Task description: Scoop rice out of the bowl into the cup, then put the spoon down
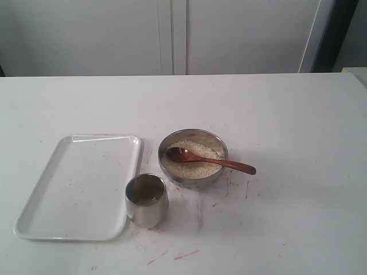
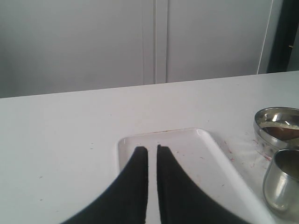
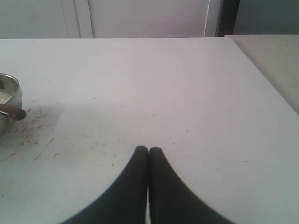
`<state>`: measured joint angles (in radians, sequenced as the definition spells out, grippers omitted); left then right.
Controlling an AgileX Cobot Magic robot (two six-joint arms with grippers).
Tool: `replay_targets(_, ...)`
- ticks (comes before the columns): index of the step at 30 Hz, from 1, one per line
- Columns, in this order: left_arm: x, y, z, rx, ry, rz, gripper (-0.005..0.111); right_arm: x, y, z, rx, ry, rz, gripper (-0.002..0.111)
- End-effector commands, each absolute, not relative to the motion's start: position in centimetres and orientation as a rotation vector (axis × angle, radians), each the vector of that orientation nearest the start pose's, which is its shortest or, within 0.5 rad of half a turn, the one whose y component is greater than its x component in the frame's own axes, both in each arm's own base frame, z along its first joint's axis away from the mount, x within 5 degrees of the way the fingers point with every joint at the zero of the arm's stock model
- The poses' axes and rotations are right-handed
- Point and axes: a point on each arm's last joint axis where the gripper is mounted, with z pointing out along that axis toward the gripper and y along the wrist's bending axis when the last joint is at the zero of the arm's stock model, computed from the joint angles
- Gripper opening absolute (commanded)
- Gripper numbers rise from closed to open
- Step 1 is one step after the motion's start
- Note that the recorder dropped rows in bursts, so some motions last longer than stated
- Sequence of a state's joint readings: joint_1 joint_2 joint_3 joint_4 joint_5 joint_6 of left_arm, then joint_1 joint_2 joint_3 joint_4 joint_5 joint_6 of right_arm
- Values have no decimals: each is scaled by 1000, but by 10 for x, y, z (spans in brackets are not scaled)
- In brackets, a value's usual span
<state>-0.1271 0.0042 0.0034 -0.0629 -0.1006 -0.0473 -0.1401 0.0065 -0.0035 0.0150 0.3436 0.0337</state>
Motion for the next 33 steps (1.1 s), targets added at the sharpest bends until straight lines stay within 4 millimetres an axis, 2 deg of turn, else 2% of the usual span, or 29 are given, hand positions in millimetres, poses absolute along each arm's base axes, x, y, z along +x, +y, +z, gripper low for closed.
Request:
replay_targets(1, 54, -6, 223, 4, 1382, -200, 14, 53, -7, 182, 126, 1824, -96, 0)
replay_targets(4, 54, -6, 223, 4, 1382, -200, 14, 53, -7, 182, 34, 1830, -167, 0)
replay_targets(26, 54, -6, 223, 4, 1382, -200, 14, 53, -8, 184, -31, 1814, -222, 0)
replay_targets(33, 54, -6, 223, 4, 1382, -200, 14, 56, -8, 199, -26, 1649, -232, 0)
